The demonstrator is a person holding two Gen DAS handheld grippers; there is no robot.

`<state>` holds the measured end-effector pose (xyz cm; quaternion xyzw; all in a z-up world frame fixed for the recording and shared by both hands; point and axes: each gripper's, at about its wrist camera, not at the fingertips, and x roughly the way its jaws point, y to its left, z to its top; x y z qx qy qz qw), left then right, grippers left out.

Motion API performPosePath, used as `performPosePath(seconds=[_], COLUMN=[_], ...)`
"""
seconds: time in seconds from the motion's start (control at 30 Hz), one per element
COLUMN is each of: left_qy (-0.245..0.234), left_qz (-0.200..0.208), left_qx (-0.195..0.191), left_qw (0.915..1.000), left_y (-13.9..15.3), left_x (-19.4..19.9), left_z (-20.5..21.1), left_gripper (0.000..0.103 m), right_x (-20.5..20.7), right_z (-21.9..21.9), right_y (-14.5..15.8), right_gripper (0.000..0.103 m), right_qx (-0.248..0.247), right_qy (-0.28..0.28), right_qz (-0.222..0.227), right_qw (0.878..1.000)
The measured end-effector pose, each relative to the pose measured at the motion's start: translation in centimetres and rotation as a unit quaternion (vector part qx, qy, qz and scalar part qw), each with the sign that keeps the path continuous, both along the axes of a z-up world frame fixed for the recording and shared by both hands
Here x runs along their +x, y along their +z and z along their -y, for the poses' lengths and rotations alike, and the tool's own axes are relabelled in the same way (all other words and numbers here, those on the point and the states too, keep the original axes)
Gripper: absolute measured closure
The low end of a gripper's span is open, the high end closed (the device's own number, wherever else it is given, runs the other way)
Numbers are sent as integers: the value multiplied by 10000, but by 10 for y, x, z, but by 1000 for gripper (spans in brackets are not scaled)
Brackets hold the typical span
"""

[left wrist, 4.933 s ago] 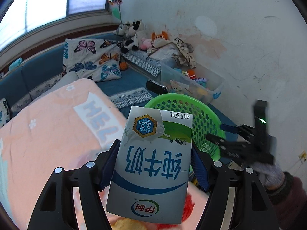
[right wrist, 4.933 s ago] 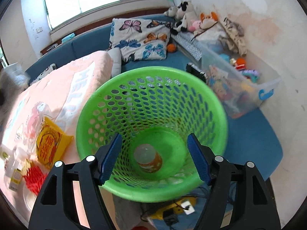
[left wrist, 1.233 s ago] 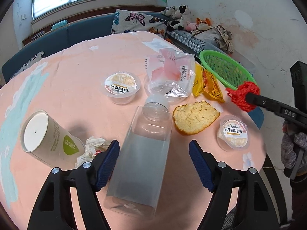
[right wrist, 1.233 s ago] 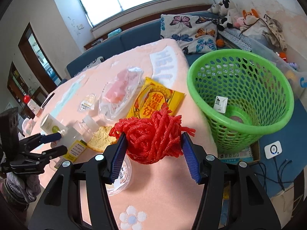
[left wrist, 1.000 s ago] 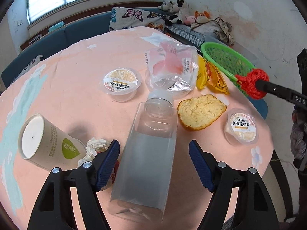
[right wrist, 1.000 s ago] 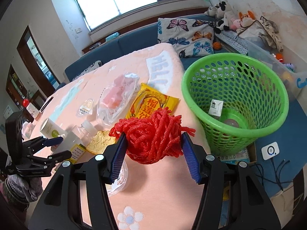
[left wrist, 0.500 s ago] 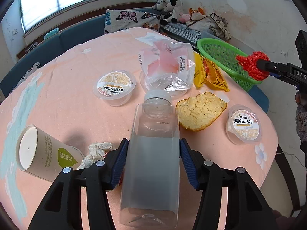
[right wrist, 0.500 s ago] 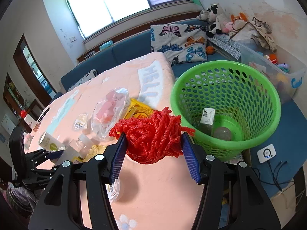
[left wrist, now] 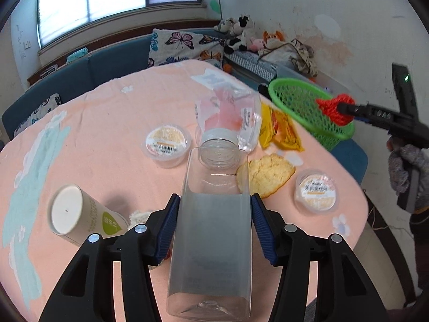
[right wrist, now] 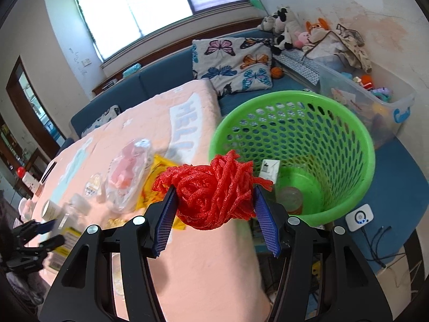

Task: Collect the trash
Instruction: 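Drop the red mesh net into the basket with the right tool while the left tool grasps the clear bottle, then carry the clear plastic bottle over the basket and release it with the left tool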

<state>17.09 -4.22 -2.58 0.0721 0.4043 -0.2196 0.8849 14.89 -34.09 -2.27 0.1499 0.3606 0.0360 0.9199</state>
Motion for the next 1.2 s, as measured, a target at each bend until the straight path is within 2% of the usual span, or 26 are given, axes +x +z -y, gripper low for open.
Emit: performPosePath(seconds=[0.43,0.57,0.8,1.2], left_qy=[-319,-460,-640,-1065], left_qz=[457,551,515,404], left_qx=[-195,-237,-307,-145], left_qw=[9983,9971,9962,9934], left_y=[53,66,77,80], left_x=[5,13,34,69], left_z=[38,58,90,180], left_gripper=[51,51,51,51], right_x=[27,37,45,24], right_z=[42,57,79,98], right_y=[-7,-15,-29,-32], right_gripper=[42,36,26,26], right_qx=[-495,-571,-427,-444], right_qy=[-424,-483,-594,-626], right_qz=[-209,-315,-426,-373], right_qw=[9977,9967,9964,9964])
